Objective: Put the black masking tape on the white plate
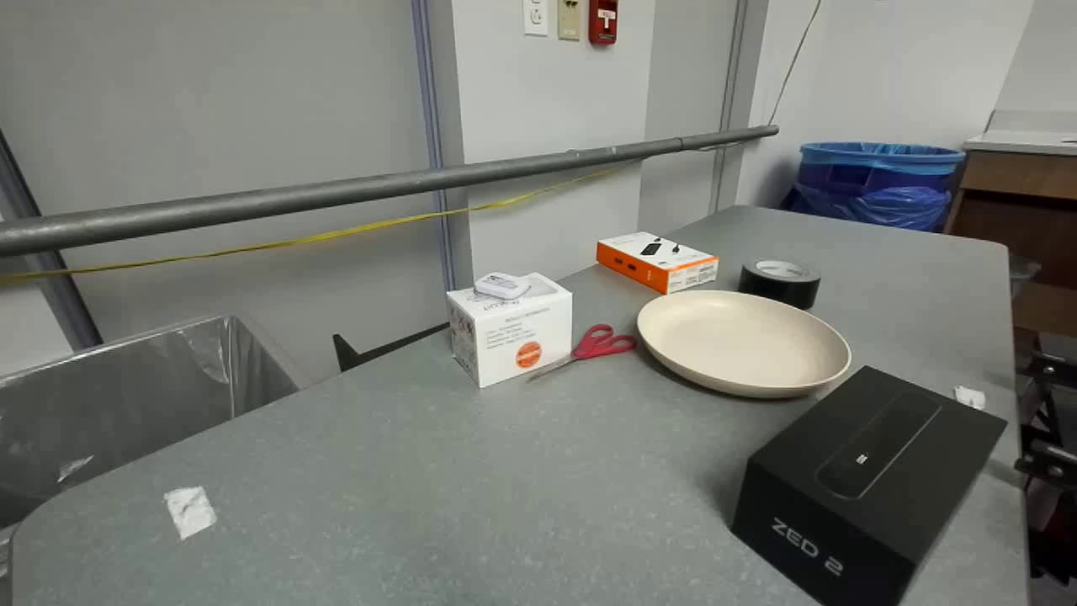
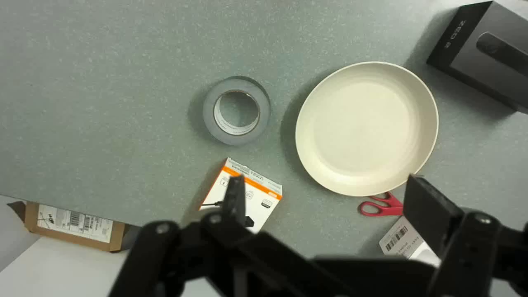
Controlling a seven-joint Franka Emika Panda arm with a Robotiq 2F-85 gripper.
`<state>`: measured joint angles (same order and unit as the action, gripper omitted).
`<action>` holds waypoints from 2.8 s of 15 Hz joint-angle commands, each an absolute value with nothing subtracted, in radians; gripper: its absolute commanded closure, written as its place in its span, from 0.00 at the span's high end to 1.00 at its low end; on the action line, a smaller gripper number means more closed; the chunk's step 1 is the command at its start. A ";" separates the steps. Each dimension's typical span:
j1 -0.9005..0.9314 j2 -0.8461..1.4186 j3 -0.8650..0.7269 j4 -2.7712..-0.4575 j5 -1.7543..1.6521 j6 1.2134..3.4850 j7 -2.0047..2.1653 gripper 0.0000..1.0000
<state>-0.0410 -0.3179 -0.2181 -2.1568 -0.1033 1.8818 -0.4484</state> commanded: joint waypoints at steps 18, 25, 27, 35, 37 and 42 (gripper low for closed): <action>-0.095 0.069 -0.200 -2.266 -0.039 2.304 -0.460 1.00; -0.109 0.054 -0.177 -2.291 -0.064 2.287 -0.436 1.00; -0.113 0.091 -0.178 -2.293 -0.066 2.341 -0.406 1.00; -0.133 0.270 -0.155 -2.254 -0.040 2.476 -0.339 1.00; -0.138 0.331 -0.149 -2.222 -0.039 2.518 -0.304 1.00; -0.152 0.453 -0.137 -2.151 -0.041 2.570 -0.244 1.00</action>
